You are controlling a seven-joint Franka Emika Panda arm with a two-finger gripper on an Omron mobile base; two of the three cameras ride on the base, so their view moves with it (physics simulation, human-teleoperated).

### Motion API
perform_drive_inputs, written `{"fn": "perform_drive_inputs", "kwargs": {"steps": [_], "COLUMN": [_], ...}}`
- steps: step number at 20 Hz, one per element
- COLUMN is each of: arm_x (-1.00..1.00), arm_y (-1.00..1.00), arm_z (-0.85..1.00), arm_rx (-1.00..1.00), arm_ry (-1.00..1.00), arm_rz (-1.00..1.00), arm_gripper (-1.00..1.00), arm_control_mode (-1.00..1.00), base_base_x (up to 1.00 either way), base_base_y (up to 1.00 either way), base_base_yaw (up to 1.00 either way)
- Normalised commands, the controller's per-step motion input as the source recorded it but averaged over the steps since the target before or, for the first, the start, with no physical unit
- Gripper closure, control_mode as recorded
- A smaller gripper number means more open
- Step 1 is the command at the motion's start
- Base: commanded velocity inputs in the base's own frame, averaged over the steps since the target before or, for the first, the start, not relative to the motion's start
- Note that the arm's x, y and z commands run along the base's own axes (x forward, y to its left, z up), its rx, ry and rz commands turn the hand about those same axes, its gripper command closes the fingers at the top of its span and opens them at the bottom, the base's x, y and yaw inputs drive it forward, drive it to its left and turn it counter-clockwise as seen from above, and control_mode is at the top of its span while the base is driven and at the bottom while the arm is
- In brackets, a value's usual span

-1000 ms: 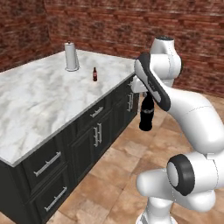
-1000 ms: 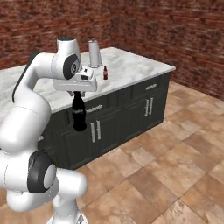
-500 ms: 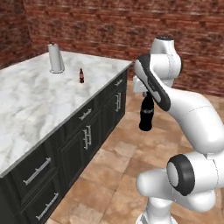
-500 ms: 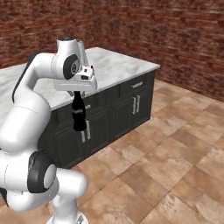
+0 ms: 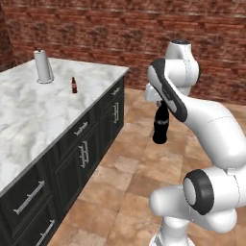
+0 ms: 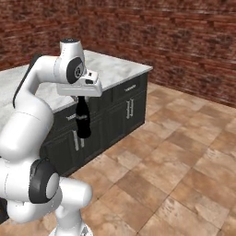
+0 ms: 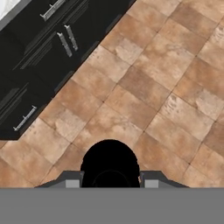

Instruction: Place the large bottle from the dining counter next to the other large bottle outside the sink, and place the small bottle from the dining counter next to the other small bottle inside the sink.

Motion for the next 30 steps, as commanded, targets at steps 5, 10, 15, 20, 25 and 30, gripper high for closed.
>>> {"fn": "perform_drive_inputs", "kwargs": {"steps": [5, 10, 15, 20, 25, 30], "arm_x": [0.0, 0.0, 0.0, 0.0, 0.0, 0.0], "arm_y": [0.0, 0.0, 0.0, 0.0, 0.0, 0.0], "arm_z": [0.0, 0.0, 0.0, 0.0, 0.0, 0.0], "arm_rx": [0.0, 0.0, 0.0, 0.0, 0.0, 0.0], "arm_ry": [0.0, 0.0, 0.0, 0.0, 0.0, 0.0], "arm_rz": [0.0, 0.0, 0.0, 0.0, 0.0, 0.0], "arm_gripper": [1.0, 1.0, 1.0, 1.0, 1.0, 1.0], "arm_control_mode": [1.0, 1.0, 1.0, 1.0, 1.0, 1.0], "base_base_x": [0.0, 0.0, 0.0, 0.0, 0.0, 0.0], "base_base_y": [0.01, 0.01, 0.0, 0.0, 0.0, 0.01], "base_base_yaw": [-0.23, -0.23, -0.23, -0.23, -0.23, -0.23]}}
